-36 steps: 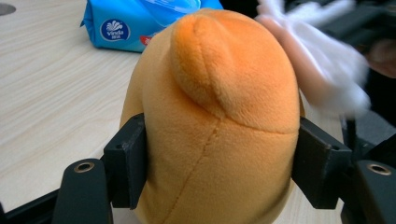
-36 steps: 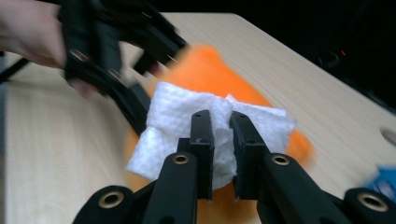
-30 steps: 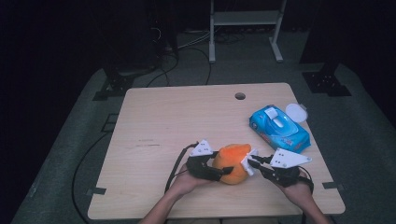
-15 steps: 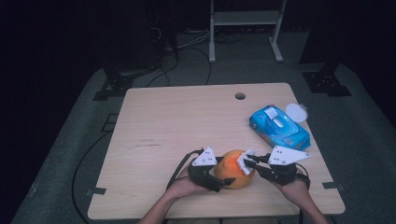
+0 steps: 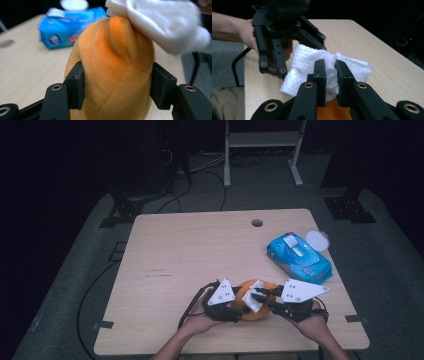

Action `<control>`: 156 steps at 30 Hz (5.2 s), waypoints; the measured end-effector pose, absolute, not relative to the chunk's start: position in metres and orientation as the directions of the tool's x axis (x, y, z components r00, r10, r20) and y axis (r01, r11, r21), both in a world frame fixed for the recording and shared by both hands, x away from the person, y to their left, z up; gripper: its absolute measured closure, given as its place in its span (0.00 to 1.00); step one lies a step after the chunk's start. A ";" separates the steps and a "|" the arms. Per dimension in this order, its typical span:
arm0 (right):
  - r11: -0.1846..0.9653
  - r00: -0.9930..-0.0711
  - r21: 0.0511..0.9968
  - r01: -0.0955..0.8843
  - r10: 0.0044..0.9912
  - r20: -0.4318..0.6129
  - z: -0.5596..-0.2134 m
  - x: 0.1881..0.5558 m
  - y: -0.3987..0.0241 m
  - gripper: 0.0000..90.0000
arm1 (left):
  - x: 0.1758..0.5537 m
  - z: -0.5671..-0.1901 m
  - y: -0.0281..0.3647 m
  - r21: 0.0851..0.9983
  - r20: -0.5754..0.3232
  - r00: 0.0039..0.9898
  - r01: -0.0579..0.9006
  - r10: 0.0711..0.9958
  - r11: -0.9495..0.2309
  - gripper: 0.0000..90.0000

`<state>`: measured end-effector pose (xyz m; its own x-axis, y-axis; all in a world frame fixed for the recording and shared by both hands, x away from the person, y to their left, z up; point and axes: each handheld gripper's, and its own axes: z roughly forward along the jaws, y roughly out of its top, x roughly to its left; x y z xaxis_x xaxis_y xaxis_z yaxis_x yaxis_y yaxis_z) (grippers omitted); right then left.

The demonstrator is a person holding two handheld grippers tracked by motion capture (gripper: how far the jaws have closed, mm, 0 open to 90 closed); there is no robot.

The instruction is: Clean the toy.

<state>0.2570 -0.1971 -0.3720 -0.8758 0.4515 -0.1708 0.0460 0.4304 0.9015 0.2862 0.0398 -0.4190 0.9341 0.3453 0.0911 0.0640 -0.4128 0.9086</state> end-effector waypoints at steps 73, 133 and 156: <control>0.396 -0.817 0.870 0.292 0.577 0.012 -0.427 0.299 -0.235 0.89 | 0.316 -0.441 0.069 0.905 -0.138 0.911 0.275 0.389 -0.323 0.29; 0.344 -0.837 0.894 0.288 0.544 0.060 -0.403 0.304 -0.214 0.89 | 0.311 -0.432 0.057 0.888 -0.071 0.934 0.219 0.350 -0.404 0.16; 0.294 -0.821 0.905 0.309 0.563 0.097 -0.406 0.327 -0.198 0.89 | 0.319 -0.425 0.081 0.839 0.152 0.882 0.124 0.445 -0.530 0.38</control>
